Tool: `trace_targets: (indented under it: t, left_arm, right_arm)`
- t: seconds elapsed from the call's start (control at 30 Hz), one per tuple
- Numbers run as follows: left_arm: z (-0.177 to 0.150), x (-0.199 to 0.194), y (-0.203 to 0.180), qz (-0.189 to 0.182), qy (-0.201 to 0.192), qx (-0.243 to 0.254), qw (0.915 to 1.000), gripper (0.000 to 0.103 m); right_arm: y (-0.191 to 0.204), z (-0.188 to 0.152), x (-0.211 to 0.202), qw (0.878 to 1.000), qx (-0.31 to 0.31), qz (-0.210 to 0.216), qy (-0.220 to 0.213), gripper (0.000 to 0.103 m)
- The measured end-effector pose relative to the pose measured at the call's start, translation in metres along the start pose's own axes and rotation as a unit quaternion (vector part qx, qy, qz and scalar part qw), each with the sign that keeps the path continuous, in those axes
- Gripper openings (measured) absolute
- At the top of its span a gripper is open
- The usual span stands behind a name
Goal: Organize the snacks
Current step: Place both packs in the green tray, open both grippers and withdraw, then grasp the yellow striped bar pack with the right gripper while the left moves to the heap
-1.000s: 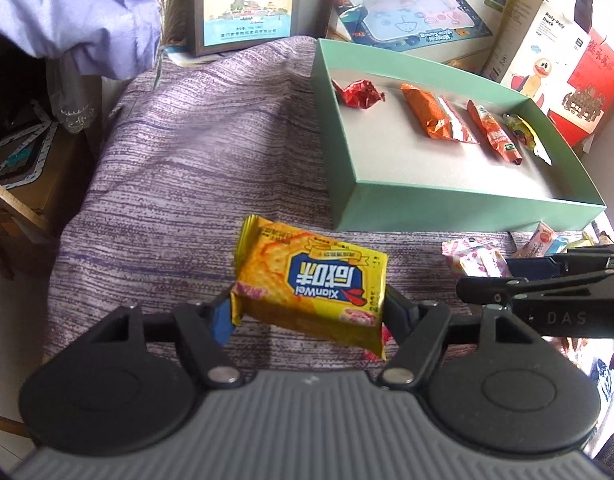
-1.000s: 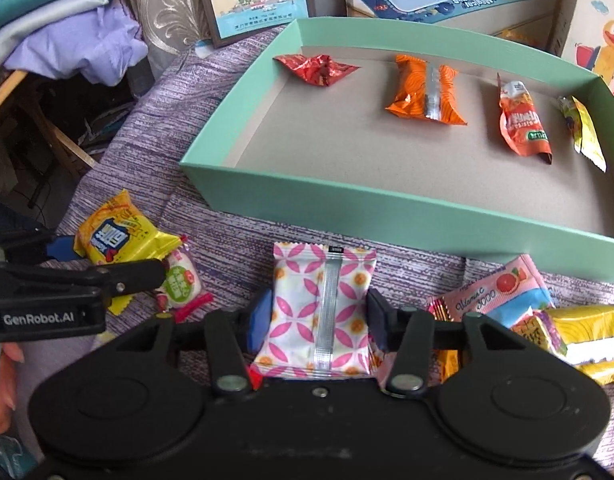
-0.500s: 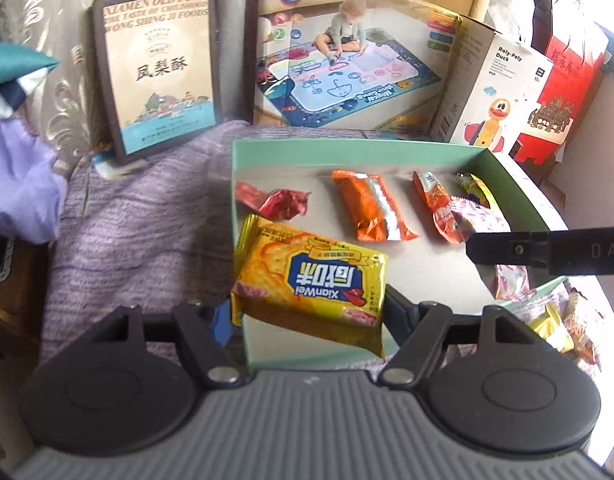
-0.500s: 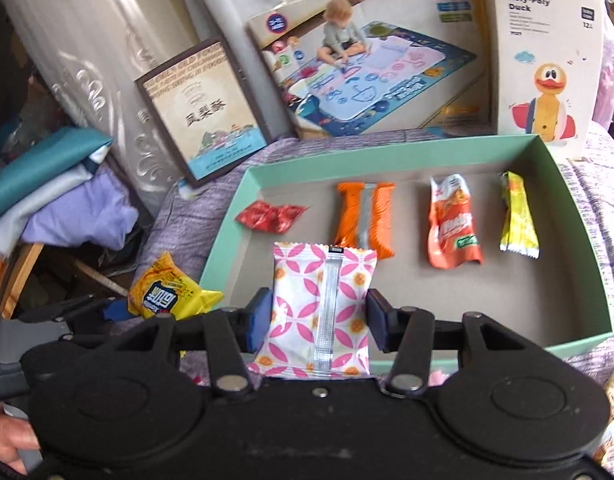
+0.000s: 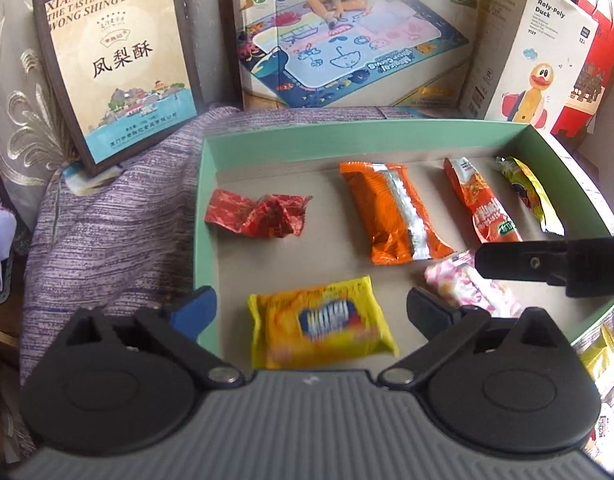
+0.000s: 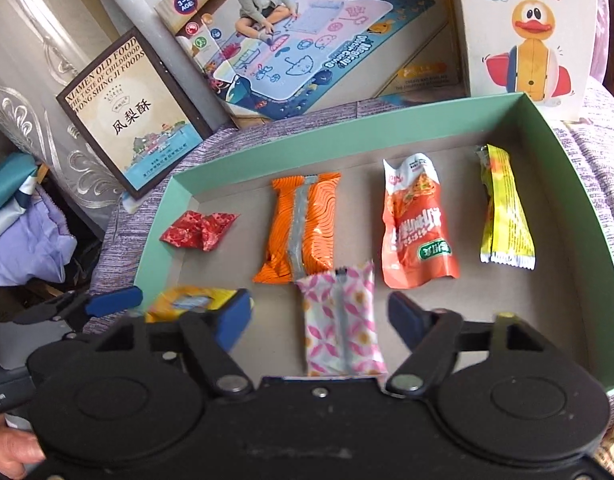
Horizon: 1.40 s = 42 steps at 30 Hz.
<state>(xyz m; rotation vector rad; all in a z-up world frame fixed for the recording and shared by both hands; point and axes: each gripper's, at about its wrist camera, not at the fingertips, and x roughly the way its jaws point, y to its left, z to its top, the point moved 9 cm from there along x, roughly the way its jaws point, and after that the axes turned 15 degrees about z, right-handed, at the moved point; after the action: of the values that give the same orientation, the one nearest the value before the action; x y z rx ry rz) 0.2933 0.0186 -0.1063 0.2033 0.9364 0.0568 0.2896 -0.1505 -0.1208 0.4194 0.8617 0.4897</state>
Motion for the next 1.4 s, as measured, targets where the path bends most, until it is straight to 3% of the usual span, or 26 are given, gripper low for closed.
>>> trace_targets:
  t: [0.1,0.3,0.63,0.87,1.17,1.4]
  left_arm:
    - [-0.002,-0.005,0.003,-0.006,0.007,-0.01,0.9999,0.103]
    - [-0.015,-0.029,0.0,-0.018,0.005,-0.014,0.9997,0.103]
    - [-0.065,-0.076,-0.02,-0.041,0.006,0.025,0.9988,0.103]
    - [-0.108,-0.096,-0.045,-0.056,0.017,0.055,0.9967,0.103]
    - [-0.137,-0.111,-0.084,-0.074,0.023,0.096,0.9924,0.103]
    - [-0.147,-0.124,-0.113,-0.08,-0.007,0.14,0.9868,0.103]
  right_arm:
    - [0.004,-0.001,-0.007,1.0,-0.007,0.006,-0.005,0.103]
    - [0.012,-0.015,-0.03,1.0,-0.005,0.018,-0.002,0.103]
    - [0.013,-0.056,-0.084,1.0,0.005,0.014,-0.011,0.103]
    - [-0.002,-0.091,-0.113,1.0,0.022,0.002,-0.011,0.103]
    - [-0.028,-0.124,-0.141,0.998,0.054,-0.009,-0.019,0.103]
    - [-0.049,-0.151,-0.156,0.997,0.079,-0.017,-0.015,0.103]
